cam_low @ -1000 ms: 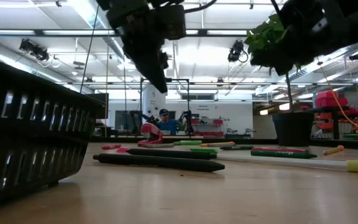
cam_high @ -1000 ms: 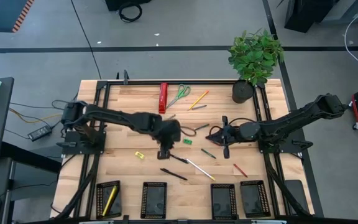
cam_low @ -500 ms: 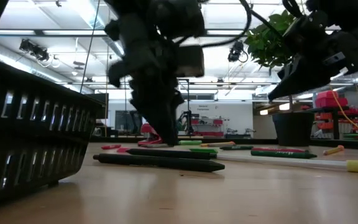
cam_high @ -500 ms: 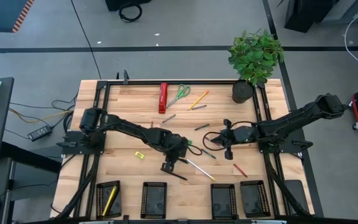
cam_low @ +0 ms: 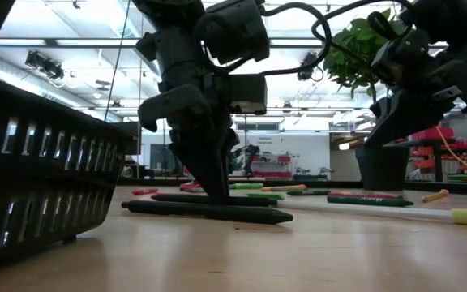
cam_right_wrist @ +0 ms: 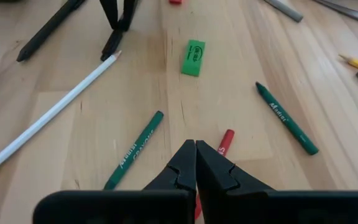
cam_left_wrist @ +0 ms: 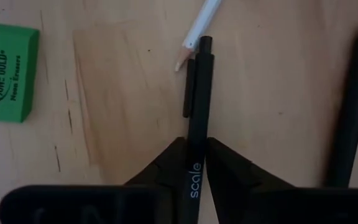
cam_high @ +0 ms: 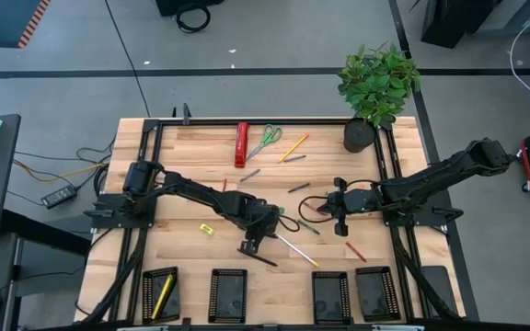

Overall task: Sort crayons/erasers/pens/pencils in bins
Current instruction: Put the top black pen into the left black bin, then put the pink eraser into the middle left black bin

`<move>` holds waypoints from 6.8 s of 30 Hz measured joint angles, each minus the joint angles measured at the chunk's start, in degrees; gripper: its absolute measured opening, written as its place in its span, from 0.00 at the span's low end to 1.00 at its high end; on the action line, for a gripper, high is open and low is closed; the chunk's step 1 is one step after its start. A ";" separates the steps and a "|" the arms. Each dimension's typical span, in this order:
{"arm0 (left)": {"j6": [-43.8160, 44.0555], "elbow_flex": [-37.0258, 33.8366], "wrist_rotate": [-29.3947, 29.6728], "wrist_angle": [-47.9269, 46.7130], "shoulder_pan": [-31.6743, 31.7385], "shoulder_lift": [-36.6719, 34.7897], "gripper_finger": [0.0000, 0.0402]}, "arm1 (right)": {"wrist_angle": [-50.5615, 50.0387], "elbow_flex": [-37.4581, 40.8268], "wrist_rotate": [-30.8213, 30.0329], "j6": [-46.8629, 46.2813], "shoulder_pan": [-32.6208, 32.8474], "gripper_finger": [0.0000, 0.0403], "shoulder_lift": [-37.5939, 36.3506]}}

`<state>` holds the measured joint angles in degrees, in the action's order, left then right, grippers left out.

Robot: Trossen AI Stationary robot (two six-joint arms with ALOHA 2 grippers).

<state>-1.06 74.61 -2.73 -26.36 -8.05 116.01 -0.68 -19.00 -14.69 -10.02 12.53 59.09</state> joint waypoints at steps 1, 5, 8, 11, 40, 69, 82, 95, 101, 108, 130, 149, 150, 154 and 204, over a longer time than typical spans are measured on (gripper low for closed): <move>0.50 0.00 -0.08 -0.07 0.01 0.00 0.16 | 0.06 0.00 0.01 0.36 0.00 0.03 0.01; 2.13 0.00 0.24 -0.50 -0.57 -0.02 0.12 | 1.12 0.00 -0.32 2.29 -0.04 0.03 0.02; 3.71 0.35 0.40 -1.23 -1.06 -0.08 0.10 | 2.73 0.00 -0.40 4.02 -0.04 0.03 0.00; 4.97 1.92 0.45 -3.81 -1.62 0.12 0.10 | 4.26 0.00 -0.43 5.27 -0.04 0.03 0.00; 36.44 23.42 11.12 -49.73 -15.23 -6.08 0.10 | 5.68 0.00 -0.25 1.07 -0.04 0.03 0.02; 122.39 -6.01 15.32 -42.01 -53.90 -23.59 0.10 | 15.64 0.02 -3.27 0.67 -0.04 0.03 0.01; 125.50 -6.01 15.52 -31.41 -57.89 -15.62 0.11 | 15.60 0.02 -3.31 2.12 -0.04 0.03 0.02; 125.08 -6.01 15.57 -30.71 -58.21 -15.11 0.16 | 15.62 0.02 -3.31 1.77 -0.04 0.03 0.01; 124.19 -6.01 15.01 -30.33 -56.99 -15.41 0.27 | 15.62 0.02 -3.31 1.66 -0.04 0.03 0.02; 123.00 -5.97 13.00 -33.94 -52.87 -19.66 0.31 | 15.62 0.02 -3.31 2.35 -0.04 0.03 0.02; 40.28 -5.92 17.30 -5.94 -14.42 -22.35 0.17 | 12.29 0.02 0.47 5.98 -0.04 0.03 0.02; 14.57 -5.96 11.47 -16.52 1.75 -14.52 0.44 | 7.85 0.02 0.38 6.92 -0.04 0.03 0.02; 13.60 -5.97 11.47 -16.47 2.26 -13.79 0.46 | 7.60 0.03 0.40 6.92 -0.04 0.03 0.02; 10.97 -5.97 11.48 -16.09 3.71 -12.09 0.54 | 7.49 0.02 0.40 6.63 -0.04 0.03 0.02; 22.85 -6.05 3.69 -14.35 -0.62 -21.20 0.18 | 7.68 0.02 0.40 5.96 -0.04 0.03 0.02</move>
<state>21.79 68.56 0.95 -40.70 -8.67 94.81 7.01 -18.98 -14.28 -4.05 12.49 59.11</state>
